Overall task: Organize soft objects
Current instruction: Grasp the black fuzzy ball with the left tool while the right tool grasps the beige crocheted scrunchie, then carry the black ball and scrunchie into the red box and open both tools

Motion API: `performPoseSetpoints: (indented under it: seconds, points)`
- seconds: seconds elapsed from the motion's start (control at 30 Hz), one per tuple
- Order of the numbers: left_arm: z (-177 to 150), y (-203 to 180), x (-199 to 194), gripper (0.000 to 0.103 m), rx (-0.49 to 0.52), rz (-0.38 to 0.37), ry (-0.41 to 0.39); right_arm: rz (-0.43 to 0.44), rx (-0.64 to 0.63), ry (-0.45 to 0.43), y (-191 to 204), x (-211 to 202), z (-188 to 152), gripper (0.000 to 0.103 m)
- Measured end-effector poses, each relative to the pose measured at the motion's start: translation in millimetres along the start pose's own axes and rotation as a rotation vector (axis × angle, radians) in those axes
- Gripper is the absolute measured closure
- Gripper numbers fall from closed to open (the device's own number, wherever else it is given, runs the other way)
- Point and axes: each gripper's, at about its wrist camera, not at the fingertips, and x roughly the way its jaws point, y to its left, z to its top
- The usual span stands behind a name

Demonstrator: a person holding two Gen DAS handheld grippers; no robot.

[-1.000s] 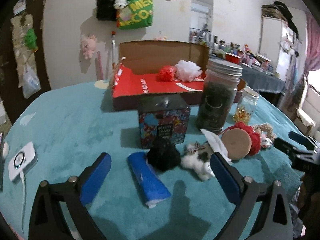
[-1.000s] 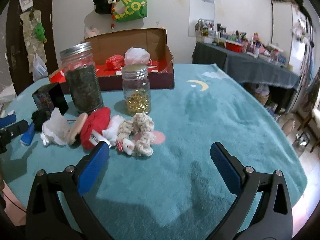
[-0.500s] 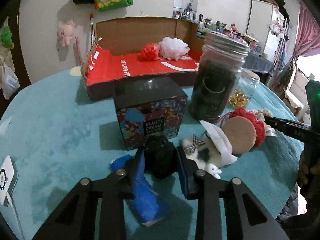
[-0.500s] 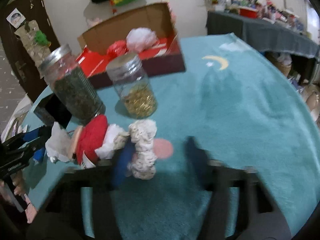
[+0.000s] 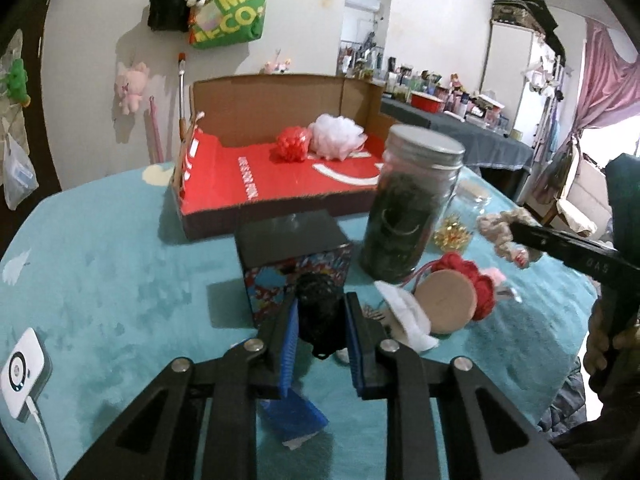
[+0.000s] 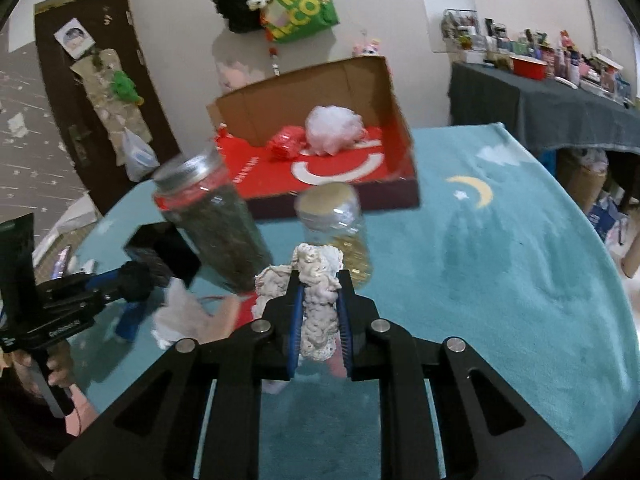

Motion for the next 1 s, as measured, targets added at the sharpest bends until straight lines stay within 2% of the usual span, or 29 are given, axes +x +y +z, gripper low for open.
performPoseSetpoints:
  seconds: [0.27,0.57,1.0]
  points:
    - [1.3,-11.6,8.9,0.08,-0.014,-0.111,0.009,0.095,-0.043,0.018,24.2,10.1,0.1,0.088]
    - [2.3,-21.5,18.9,0.08,-0.047,-0.186,0.021,0.125,-0.044,0.043,29.2,22.9,-7.9,0.088]
    - [1.3,-15.2,17.6,0.08,-0.083,-0.193,0.02,0.138,-0.026,0.037,24.6,20.3,-7.5,0.088]
